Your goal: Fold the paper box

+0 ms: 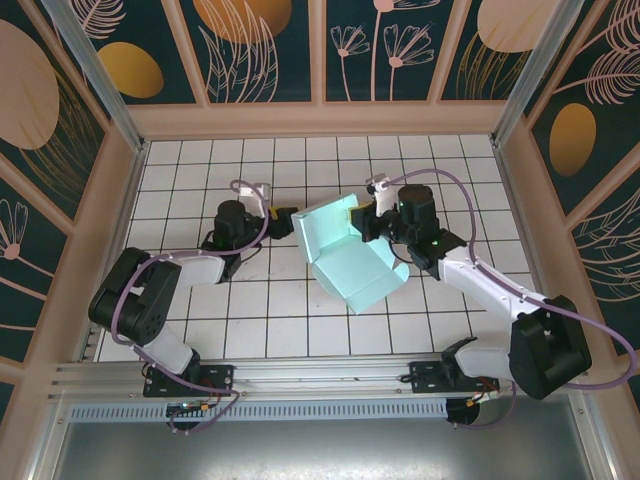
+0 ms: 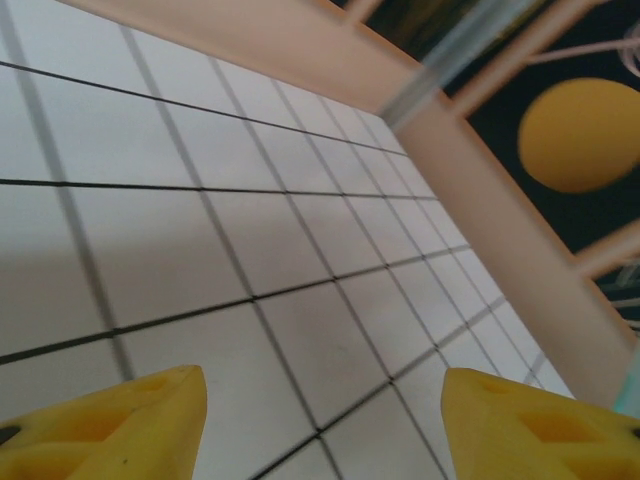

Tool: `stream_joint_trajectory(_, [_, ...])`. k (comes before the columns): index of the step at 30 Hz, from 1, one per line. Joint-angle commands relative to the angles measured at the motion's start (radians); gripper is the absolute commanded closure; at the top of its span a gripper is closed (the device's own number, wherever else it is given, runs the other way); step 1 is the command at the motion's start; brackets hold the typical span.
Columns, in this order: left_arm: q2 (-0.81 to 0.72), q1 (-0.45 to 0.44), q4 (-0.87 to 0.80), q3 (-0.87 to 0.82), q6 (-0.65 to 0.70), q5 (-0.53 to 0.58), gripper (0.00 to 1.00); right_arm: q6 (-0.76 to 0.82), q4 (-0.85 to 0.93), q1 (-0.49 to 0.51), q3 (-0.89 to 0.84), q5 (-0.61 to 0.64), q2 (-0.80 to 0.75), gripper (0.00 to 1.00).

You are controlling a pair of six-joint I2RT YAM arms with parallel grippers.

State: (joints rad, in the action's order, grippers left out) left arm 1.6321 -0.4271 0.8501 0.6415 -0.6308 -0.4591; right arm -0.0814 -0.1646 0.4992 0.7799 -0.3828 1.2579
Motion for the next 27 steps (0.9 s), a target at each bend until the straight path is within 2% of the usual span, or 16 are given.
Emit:
stream_joint_trajectory(1, [0.015, -0.029, 0.118, 0.039, -0.023, -0.103, 0.38, -0.006, -0.105, 0.008, -0.018, -0.076, -0.018, 1.0])
stream_joint_trajectory(7, [0.03, -0.061, 0.113, 0.082, -0.01, -0.158, 0.38, -0.003, -0.102, 0.013, -0.014, -0.08, -0.009, 1.0])
stream_joint_trajectory(13, [0.058, -0.086, 0.105, 0.117, -0.013, -0.181, 0.38, 0.018, -0.094, 0.042, 0.002, -0.021, 0.012, 1.0])
stream_joint_trajectory(27, [0.112, -0.113, 0.153, 0.173, -0.06, -0.193, 0.39, 0.162, 0.065, 0.196, 0.13, 0.322, 0.176, 1.0])
